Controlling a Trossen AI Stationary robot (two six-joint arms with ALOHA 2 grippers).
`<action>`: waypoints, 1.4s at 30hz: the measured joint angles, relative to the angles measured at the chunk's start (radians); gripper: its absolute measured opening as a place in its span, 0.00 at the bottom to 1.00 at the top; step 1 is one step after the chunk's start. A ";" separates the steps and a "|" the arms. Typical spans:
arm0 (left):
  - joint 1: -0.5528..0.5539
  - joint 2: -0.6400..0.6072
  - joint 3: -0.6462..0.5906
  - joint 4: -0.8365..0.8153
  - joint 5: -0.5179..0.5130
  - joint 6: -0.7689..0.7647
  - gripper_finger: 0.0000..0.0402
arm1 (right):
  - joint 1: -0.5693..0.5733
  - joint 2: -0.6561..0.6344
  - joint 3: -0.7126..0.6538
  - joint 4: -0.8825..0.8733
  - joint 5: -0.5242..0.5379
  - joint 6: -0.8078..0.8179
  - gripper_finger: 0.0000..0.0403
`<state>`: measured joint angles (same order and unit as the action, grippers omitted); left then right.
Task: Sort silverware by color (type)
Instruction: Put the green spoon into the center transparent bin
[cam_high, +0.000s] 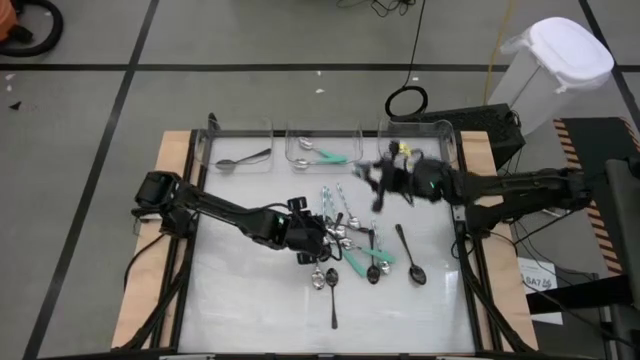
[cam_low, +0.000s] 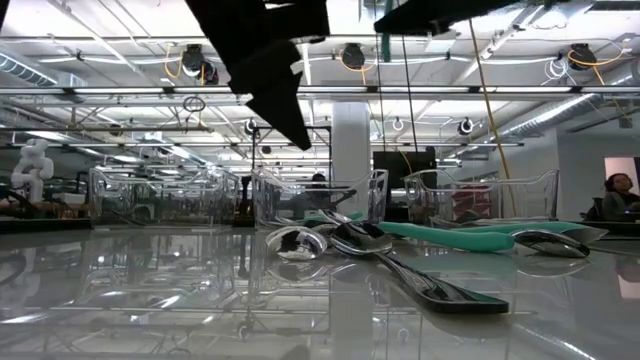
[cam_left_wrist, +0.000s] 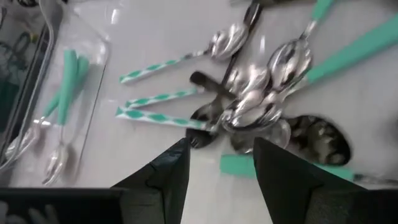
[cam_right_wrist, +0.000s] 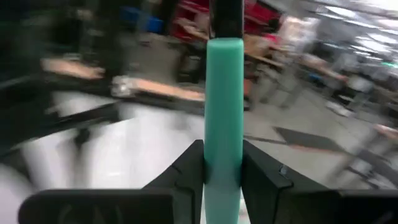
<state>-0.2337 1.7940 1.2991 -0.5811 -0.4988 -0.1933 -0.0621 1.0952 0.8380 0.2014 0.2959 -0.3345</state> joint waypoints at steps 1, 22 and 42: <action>0.000 0.002 0.000 -0.002 0.000 0.004 0.44 | -0.038 0.023 0.034 -0.013 -0.022 -0.002 0.18; -0.080 0.014 0.000 -0.113 0.003 -0.098 0.44 | -0.491 0.606 0.451 -0.252 -0.406 -0.003 0.18; -0.103 0.014 0.000 -0.110 0.003 -0.103 0.44 | -0.566 0.752 0.450 -0.258 -0.402 -0.009 0.21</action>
<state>-0.3370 1.8076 1.2992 -0.6910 -0.4956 -0.2965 -0.6285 1.8473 1.2881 -0.0566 -0.1066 -0.3439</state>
